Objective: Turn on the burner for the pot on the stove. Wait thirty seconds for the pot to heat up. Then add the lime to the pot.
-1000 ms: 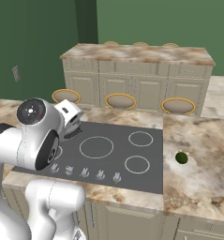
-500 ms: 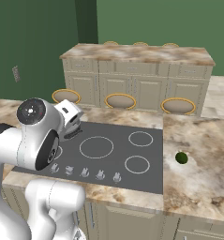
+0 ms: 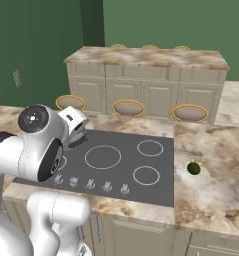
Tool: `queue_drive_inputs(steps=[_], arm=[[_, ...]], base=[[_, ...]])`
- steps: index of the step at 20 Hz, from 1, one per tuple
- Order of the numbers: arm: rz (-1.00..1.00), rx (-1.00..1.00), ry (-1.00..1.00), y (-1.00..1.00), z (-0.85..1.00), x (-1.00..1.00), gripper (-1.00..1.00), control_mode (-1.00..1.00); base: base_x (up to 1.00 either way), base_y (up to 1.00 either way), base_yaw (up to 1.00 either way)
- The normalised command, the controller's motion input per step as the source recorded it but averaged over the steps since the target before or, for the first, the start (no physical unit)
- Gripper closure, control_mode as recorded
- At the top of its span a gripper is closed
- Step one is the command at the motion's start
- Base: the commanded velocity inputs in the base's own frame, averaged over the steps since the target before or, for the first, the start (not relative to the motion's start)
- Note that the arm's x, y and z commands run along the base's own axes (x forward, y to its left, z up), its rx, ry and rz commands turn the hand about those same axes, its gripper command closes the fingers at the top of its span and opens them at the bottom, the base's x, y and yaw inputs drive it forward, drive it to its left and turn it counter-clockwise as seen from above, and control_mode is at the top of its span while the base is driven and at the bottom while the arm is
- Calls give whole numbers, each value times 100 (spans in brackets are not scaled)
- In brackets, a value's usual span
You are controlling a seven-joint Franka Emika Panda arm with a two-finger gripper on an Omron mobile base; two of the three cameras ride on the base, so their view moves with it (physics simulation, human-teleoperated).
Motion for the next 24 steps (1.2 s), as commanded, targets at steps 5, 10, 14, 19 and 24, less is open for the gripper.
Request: queue_drive_inputs(steps=[5, 10, 14, 19, 24], arm=[[0, 0, 0, 0, 0, 0, -100, -100], [-5, 0, 3, -12, -5, 0, -100, -100], [-23, 0, 2, -37, -2, -2, -100, -100], [-33, 2, 3, -58, 0, -1, -100, -100], [-38, 11, 1, -80, 0, -4, -100, -100]], base=[[0, 0, 0], [0, 0, 0], [0, 0, 0], [0, 0, 0], [0, 0, 0]])
